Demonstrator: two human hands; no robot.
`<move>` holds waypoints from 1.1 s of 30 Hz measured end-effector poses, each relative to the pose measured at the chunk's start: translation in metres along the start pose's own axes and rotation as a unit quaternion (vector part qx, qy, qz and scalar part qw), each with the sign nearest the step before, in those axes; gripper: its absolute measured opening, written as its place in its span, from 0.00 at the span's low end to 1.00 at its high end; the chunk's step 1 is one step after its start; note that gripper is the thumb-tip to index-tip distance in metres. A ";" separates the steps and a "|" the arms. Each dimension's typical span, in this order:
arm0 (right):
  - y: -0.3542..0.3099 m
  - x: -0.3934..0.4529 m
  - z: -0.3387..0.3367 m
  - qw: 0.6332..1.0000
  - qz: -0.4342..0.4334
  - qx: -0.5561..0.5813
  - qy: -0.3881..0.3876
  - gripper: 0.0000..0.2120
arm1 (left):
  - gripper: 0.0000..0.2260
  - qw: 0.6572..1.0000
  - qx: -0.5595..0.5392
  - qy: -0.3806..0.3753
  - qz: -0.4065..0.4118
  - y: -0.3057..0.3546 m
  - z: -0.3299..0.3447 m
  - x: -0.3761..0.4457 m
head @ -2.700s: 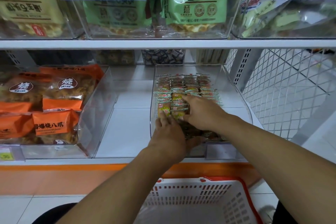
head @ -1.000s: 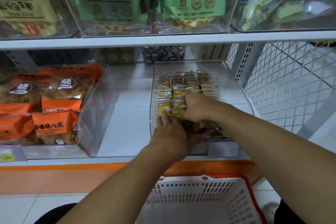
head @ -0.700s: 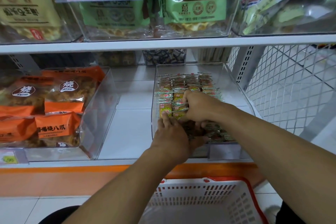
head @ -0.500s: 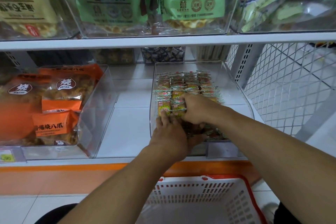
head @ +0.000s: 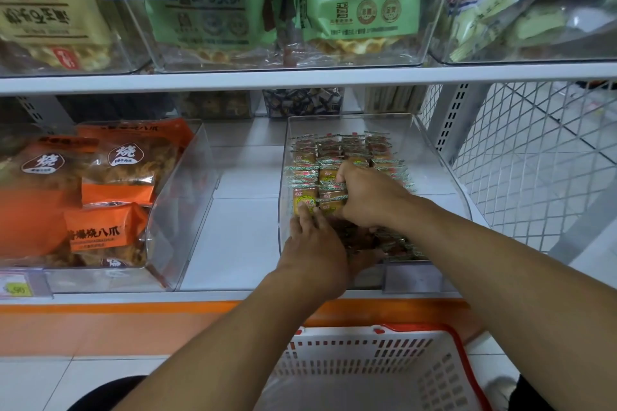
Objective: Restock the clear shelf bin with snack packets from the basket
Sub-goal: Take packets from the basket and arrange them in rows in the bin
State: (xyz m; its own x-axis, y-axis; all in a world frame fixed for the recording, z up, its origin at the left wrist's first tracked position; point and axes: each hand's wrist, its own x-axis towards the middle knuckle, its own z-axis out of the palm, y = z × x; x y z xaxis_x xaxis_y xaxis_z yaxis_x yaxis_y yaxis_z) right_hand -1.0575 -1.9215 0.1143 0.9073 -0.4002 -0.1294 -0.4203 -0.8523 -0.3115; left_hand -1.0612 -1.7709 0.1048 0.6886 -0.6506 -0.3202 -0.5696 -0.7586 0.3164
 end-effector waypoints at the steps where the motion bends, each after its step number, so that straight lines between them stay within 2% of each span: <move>1: 0.000 -0.001 0.000 1.000 0.003 -0.001 0.006 0.23 | 0.51 1.000 -0.002 -0.001 0.000 0.000 0.000 0.000; 9: -0.004 -0.005 -0.003 0.998 0.011 0.019 0.055 0.20 | 0.52 1.000 -0.016 -0.002 -0.001 -0.001 0.001 0.001; 12: -0.006 -0.006 0.003 0.998 0.012 -0.016 0.052 0.26 | 0.51 1.000 -0.009 -0.004 -0.004 -0.001 0.002 0.002; 15: -0.006 -0.006 0.009 0.999 0.010 -0.002 0.051 0.35 | 0.49 1.000 0.004 -0.004 0.002 -0.002 0.003 0.004; 21: -0.003 -0.008 0.014 0.994 0.006 0.097 0.043 0.32 | 0.48 1.000 -0.023 0.005 0.005 -0.001 0.002 0.002; 26: -0.003 -0.014 0.010 0.994 -0.001 0.098 0.041 0.32 | 0.45 0.999 -0.029 0.022 0.011 -0.002 0.000 -0.002; 29: 0.009 -0.016 -0.014 0.991 -0.007 0.124 0.040 0.25 | 0.45 0.999 -0.022 0.035 0.018 -0.003 0.001 -0.004; 31: 0.026 -0.017 -0.035 0.992 0.001 0.070 0.109 0.17 | 0.46 0.998 -0.025 0.049 0.025 -0.003 0.002 -0.004; 33: 0.044 -0.021 -0.046 0.989 0.017 0.036 0.145 0.14 | 0.47 0.998 -0.021 0.046 0.027 -0.003 0.003 -0.003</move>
State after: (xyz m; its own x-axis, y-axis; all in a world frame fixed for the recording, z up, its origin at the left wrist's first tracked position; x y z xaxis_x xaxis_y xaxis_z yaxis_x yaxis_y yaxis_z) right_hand -1.0956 -1.9660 0.1465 0.8464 -0.5161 0.1315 -0.4380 -0.8149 -0.3797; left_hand -1.0626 -1.7669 0.1017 0.6962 -0.6837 -0.2189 -0.5895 -0.7185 0.3692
